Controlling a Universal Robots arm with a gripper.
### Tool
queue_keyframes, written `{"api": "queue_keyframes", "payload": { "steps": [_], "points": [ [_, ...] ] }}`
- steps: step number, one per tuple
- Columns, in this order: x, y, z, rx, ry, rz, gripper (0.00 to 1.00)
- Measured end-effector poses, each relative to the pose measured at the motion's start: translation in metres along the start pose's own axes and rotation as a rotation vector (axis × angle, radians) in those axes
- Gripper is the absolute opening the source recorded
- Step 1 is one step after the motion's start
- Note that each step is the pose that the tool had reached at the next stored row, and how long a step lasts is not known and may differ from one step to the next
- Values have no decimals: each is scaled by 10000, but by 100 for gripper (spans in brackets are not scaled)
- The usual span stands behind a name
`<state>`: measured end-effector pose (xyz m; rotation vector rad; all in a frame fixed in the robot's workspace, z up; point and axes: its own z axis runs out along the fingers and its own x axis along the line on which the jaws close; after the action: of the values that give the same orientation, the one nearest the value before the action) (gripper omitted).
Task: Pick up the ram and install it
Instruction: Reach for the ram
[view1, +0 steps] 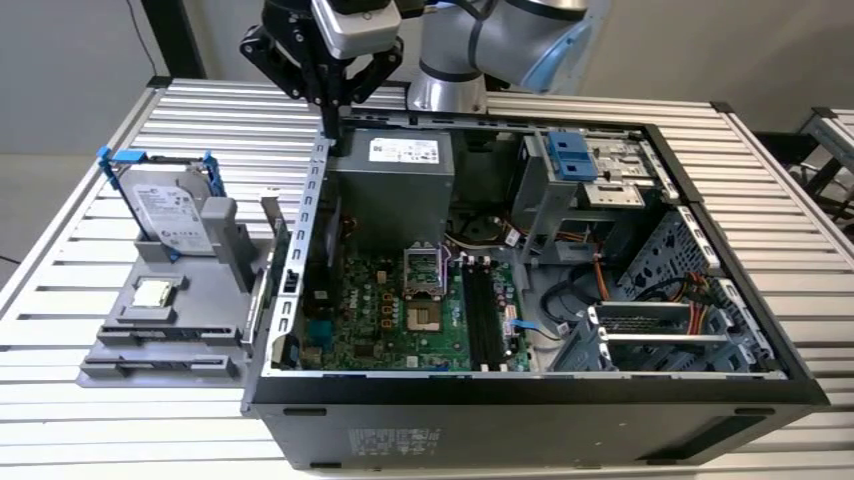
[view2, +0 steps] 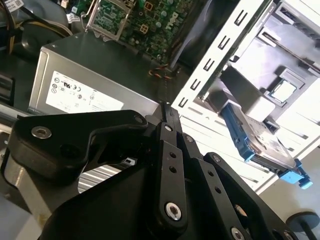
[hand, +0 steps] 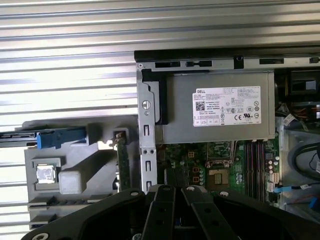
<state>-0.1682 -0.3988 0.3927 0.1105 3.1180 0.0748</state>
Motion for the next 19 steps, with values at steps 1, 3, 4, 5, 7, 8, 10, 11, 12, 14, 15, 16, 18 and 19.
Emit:
{"api": "queue_keyframes", "payload": {
  "steps": [1,3,4,5,7,8,10,11,12,14,15,16,18,19],
  "points": [
    [5,0,0,0,0,0,0],
    [15,-1,0,0,0,0,0],
    [20,-2,0,0,0,0,0],
    [26,-2,-1,0,0,0,0],
    [37,-3,0,-1,-1,-1,0],
    [42,-3,0,-1,-1,0,0],
    [51,-4,-1,0,0,-1,0],
    [55,-4,-1,0,0,0,0],
    [58,-4,-1,-1,0,-1,0],
    [65,-5,-1,0,0,-1,0],
    [68,-5,-1,0,0,0,0],
    [72,-5,-1,-1,0,0,0],
    [77,-6,-2,0,0,-1,0],
    [79,-6,-2,0,0,-1,0]
  ]
}}
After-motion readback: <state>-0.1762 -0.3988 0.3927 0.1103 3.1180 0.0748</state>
